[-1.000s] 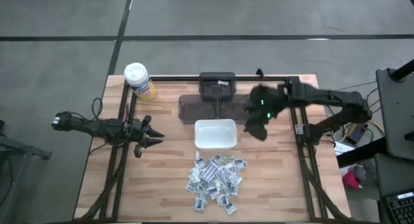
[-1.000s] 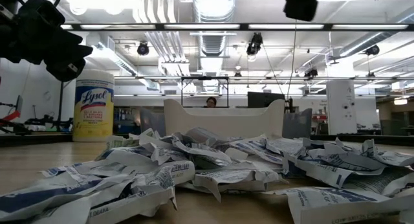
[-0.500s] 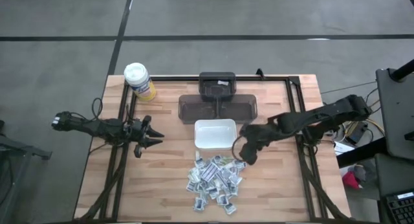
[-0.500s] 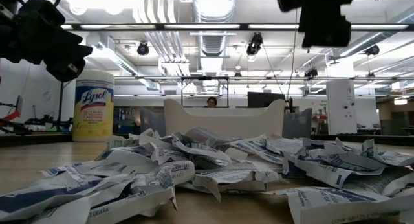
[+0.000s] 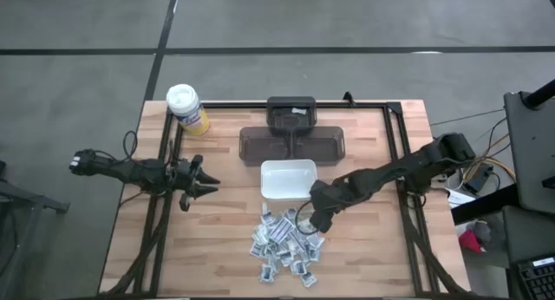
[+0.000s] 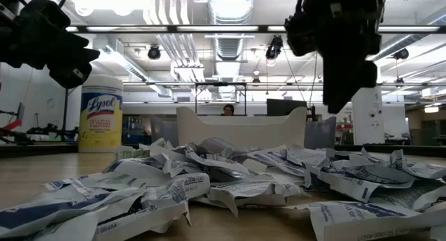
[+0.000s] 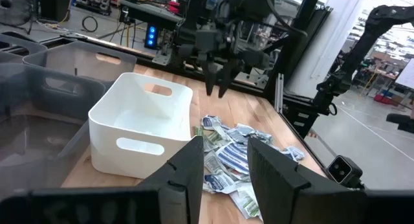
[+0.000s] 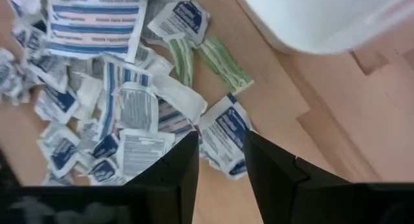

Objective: Pick & Place First Aid Supplies
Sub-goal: Put the green bandage into the top black bin

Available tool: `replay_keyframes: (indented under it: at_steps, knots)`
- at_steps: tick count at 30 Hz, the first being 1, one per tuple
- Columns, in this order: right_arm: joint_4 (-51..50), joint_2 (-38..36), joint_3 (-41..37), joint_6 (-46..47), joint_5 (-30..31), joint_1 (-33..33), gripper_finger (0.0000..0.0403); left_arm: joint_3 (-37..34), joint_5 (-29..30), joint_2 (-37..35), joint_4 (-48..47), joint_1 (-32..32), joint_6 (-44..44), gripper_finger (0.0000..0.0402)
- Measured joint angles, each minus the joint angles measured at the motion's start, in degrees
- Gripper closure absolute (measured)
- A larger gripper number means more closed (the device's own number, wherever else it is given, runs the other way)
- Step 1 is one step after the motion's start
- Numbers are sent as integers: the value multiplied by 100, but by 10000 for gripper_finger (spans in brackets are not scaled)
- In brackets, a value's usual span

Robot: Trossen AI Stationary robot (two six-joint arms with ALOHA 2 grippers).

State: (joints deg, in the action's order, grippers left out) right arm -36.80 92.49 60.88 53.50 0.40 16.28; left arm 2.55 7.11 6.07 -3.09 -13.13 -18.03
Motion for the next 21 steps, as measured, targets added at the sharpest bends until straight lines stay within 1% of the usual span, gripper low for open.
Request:
replay_keyframes:
  at_steps: [5,10,16,21]
  knots:
    - [21,401,183,-147,299,26,275,0,0,0,-2,0,14,287]
    - [29,633,267,-123,339,64,273,0,0,0,-2,-2,16,287]
    - [83,704,196,363,456,113,281,0,-2,7,-26,-1,21,287]
    - [156,704,166,918,761,150,284,4,-5,15,-49,-1,31,287]
